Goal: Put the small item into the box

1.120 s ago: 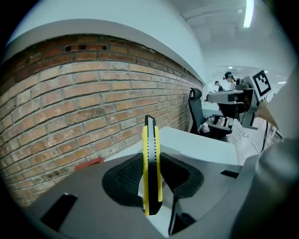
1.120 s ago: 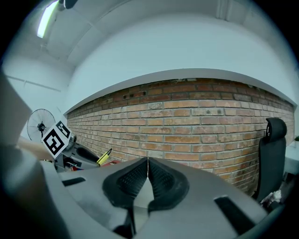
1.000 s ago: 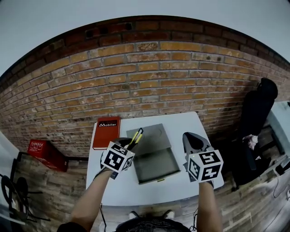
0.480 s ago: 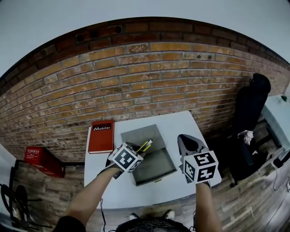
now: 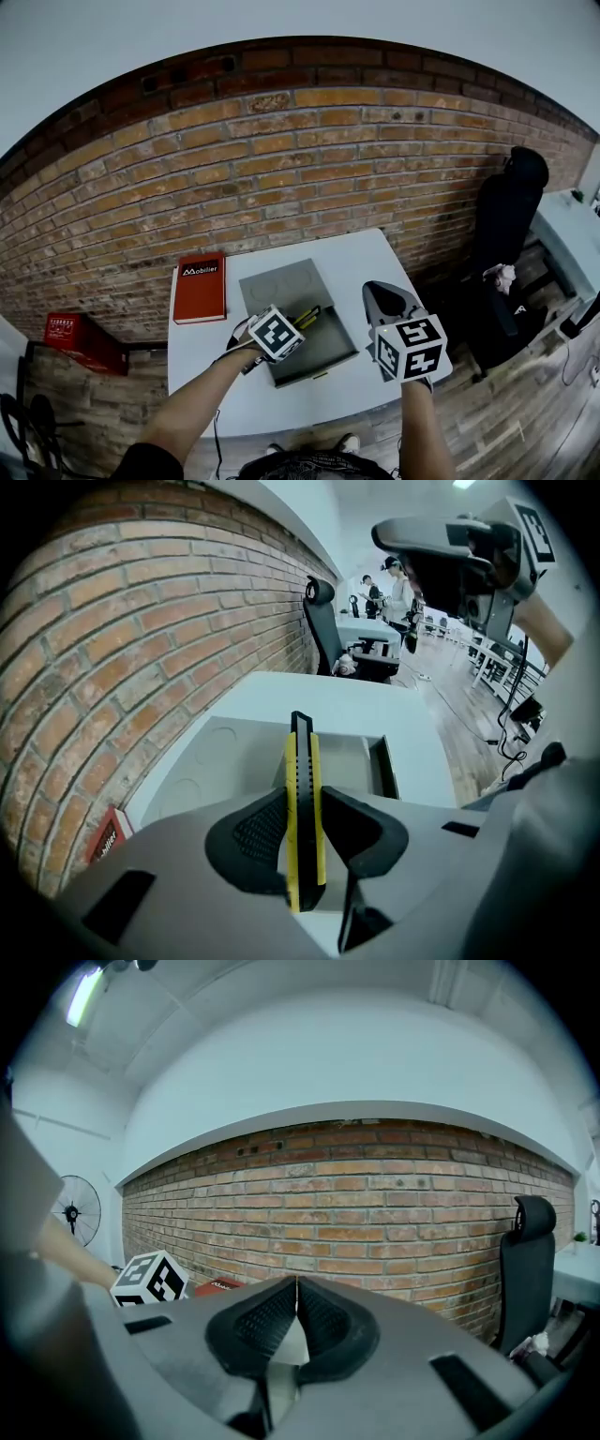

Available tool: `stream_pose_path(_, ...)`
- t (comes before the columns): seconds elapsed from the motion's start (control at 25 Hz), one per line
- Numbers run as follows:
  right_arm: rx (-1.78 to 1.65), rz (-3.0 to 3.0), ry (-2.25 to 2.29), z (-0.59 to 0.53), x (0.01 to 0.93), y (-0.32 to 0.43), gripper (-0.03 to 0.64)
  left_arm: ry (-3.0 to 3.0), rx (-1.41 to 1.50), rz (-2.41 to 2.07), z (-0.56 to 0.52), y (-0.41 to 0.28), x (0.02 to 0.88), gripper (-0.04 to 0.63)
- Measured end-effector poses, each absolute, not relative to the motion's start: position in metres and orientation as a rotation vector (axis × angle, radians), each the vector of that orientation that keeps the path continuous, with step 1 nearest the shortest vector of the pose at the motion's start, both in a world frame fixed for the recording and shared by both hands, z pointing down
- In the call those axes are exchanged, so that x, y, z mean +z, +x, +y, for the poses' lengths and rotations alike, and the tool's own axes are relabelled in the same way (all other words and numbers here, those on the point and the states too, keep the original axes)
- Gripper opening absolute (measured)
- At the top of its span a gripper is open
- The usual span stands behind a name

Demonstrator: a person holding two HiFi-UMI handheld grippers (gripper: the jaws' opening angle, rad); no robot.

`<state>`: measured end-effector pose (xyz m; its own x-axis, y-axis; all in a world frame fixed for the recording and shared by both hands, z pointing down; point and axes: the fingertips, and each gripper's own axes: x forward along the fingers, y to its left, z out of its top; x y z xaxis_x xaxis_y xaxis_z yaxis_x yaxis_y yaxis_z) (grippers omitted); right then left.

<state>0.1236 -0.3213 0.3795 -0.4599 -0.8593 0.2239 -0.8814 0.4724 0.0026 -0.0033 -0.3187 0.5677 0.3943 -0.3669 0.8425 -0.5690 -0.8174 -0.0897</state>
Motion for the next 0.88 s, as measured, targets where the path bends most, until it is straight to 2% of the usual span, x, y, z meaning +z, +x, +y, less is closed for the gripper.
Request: stream_pose_path(0.88,0.207,-2.447,1.57,-0.318,0.395,0.144,0.021,2.247,1.632,-0.55,-0.297,-0.002,0.653,0.13)
